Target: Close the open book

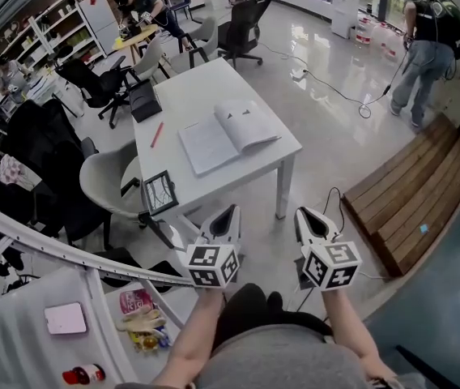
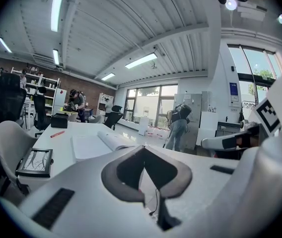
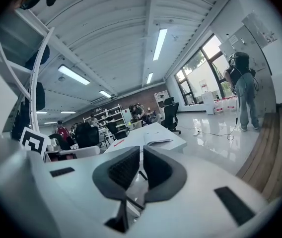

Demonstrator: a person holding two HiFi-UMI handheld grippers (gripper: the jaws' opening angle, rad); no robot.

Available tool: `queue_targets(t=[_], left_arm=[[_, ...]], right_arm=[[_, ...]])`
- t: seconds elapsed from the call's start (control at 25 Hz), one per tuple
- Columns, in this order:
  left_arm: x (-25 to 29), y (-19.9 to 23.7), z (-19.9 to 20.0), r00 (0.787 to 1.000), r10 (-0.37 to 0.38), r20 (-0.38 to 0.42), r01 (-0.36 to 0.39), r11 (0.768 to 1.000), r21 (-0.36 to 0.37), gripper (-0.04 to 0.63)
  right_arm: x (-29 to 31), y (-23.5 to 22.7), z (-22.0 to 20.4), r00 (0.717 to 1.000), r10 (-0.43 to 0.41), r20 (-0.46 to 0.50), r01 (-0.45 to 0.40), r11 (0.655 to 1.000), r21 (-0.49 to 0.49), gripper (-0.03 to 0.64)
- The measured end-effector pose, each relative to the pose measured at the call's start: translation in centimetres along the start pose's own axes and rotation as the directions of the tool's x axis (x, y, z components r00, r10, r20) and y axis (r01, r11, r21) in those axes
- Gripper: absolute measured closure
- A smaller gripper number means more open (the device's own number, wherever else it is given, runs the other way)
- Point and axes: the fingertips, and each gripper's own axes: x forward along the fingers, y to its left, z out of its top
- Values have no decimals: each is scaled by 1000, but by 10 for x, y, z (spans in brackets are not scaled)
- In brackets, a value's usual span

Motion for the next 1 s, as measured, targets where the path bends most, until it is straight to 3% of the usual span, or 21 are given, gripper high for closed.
queue_targets(t=[0.44, 1.0], left_arm=[[17, 7, -3, 1000, 18, -19, -18, 1000, 1, 589], [84, 63, -2, 999, 28, -43, -28, 1000, -14, 589]], right_arm=[[17, -19, 0, 1000, 22, -14, -20, 995, 96, 526], [98, -33, 8, 997, 57, -52, -47, 985, 168, 482]])
